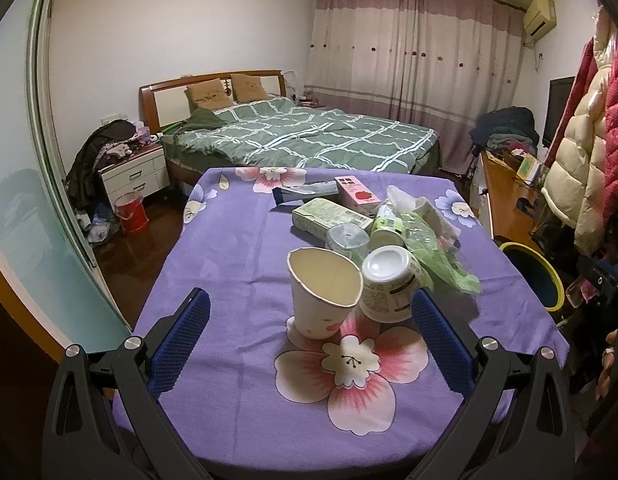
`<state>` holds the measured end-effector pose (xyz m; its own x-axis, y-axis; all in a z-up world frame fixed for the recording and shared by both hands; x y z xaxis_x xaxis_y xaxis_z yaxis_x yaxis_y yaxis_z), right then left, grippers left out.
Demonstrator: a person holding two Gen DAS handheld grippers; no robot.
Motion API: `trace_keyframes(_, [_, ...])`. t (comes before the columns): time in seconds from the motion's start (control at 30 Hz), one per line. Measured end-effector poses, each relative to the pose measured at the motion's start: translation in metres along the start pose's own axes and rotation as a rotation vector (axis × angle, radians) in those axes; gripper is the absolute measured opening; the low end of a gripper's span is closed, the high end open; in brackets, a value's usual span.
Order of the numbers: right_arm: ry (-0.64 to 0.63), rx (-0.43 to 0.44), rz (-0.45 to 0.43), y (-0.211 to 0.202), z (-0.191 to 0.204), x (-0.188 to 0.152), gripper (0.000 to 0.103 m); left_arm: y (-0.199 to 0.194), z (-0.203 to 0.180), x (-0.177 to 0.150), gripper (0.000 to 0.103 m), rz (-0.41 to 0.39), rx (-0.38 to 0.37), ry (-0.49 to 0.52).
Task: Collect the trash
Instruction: 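Grasp the green plastic bag on the table with the right gripper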
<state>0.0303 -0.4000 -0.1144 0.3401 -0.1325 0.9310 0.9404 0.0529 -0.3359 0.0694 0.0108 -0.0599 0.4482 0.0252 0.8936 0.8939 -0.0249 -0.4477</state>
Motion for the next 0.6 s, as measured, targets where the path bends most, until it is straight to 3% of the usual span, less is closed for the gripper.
trace_keyframes(0.47, [-0.098, 0.126, 0.107, 0.070, 0.060, -0.027, 0.097, 0.017, 0.012, -0.001, 0.099, 0.000, 0.031, 0.010])
trace_keyframes(0.53, [-0.114, 0.139, 0.128, 0.081, 0.069, -0.035, 0.094, 0.023, 0.014, -0.002, 0.099, 0.005, 0.032, 0.013])
trace_keyframes(0.6, [-0.122, 0.150, 0.142, 0.090, 0.075, -0.041, 0.084, 0.028, 0.015, -0.002, 0.099, 0.010, 0.032, 0.015])
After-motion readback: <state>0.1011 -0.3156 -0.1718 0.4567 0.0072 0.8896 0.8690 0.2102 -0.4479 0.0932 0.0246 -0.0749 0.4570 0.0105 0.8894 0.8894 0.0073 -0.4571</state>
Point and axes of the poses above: each gripper's, at about its wrist camera, not at the fingertips, and y roughly the way its jaws point, z to its left, x to its top, the point moved 6 cm from there along y, roughly the way its jaws point, and after that the axes turned 8 degrees about -z, right-handed, at the moved point
